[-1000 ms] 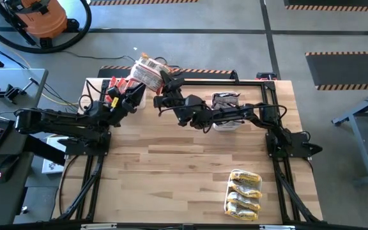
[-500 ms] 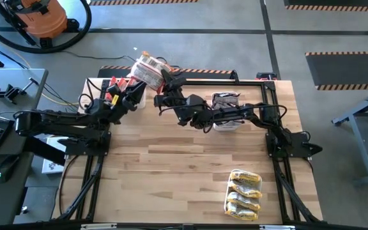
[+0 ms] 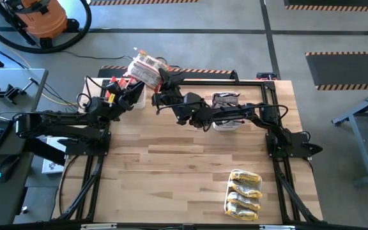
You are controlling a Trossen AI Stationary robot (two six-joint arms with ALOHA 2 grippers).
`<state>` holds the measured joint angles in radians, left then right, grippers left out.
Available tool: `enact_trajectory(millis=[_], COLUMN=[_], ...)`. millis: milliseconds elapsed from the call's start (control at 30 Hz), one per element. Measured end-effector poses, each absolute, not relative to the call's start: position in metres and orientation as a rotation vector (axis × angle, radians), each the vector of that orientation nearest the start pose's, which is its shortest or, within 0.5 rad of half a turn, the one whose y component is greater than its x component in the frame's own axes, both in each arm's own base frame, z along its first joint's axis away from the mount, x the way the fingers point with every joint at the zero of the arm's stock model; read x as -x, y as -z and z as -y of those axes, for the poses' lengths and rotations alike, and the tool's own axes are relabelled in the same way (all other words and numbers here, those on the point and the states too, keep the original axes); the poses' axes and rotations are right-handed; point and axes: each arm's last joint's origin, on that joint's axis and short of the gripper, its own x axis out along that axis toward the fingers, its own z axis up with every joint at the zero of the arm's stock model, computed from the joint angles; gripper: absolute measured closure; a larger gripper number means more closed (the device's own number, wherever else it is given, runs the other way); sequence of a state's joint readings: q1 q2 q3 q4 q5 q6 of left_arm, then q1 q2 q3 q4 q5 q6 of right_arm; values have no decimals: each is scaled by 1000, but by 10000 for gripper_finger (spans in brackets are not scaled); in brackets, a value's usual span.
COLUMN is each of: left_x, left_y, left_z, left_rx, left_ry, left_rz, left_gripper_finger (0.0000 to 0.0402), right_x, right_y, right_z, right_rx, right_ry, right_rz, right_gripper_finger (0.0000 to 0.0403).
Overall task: Sort Maruchan noodles
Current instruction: Put the orange noodle pack into the top left white bin
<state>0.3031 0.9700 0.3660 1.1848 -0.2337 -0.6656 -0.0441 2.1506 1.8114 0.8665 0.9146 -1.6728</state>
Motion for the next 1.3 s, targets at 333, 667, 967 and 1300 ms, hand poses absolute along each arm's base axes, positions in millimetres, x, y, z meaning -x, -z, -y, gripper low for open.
enact_trajectory(millis=[333, 667, 967, 1300], left_x=[-174, -171, -169, -168], left_y=[-286, -286, -284, -284], left_z=[-63, -71, -78, -79], left_rx=[611, 606, 540, 385], left_ry=[-310, -358, -415, -482], left_rz=[764, 775, 753, 700], left_gripper_finger=[171, 181, 277, 397], right_x=[-492, -495, -496, -494], right_y=[-336, -330, -328, -327], right_z=[43, 43, 42, 42], right_rx=[1255, 1282, 1293, 1226], right_ry=[1022, 963, 941, 1000], right_rz=[-406, -450, -459, -505], right_gripper_finger=[384, 384, 371, 286])
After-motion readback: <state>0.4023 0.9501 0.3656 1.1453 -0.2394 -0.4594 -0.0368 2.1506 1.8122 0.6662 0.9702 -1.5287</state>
